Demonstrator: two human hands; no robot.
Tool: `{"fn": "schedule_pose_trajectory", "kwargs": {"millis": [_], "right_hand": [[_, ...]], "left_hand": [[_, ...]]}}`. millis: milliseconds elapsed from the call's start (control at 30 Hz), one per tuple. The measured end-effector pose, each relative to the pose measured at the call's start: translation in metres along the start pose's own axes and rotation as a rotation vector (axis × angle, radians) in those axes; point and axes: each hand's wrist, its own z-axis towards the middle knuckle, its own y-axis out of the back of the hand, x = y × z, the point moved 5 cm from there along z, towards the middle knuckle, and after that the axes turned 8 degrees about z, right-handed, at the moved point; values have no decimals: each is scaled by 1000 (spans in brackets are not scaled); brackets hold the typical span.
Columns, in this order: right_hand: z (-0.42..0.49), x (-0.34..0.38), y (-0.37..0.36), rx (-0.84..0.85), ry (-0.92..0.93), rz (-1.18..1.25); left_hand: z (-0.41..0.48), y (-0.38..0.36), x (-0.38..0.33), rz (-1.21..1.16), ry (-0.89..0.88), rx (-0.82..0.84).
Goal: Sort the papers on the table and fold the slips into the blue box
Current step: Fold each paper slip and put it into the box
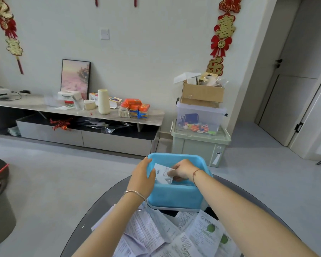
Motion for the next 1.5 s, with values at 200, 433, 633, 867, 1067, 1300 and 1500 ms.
{"fn": "schedule_pose_trajectory", "kwargs": {"millis": [200, 433, 633, 867, 1067, 1300, 1500], "right_hand": [[-18, 6, 17, -19, -28, 53], [-109, 40, 54, -19, 239, 361], [-213, -19, 61, -104, 293, 421], [-252, -147, 65, -278, 47, 132], [-271, -205, 76, -319, -195, -238], [-282, -220, 80, -253, -145, -79], [-325, -188, 100, -139, 77, 393]], "left_hand": [[-1, 2, -4, 15, -14, 2], [-29, 16, -32, 118, -155, -82], [-96, 0, -64, 66, -281, 8], [-175, -50, -65, 257, -242, 466], [-211, -79, -64, 367, -263, 594], [-227, -94, -63, 497, -325, 643], [-229, -84, -98, -113, -138, 567]]}}
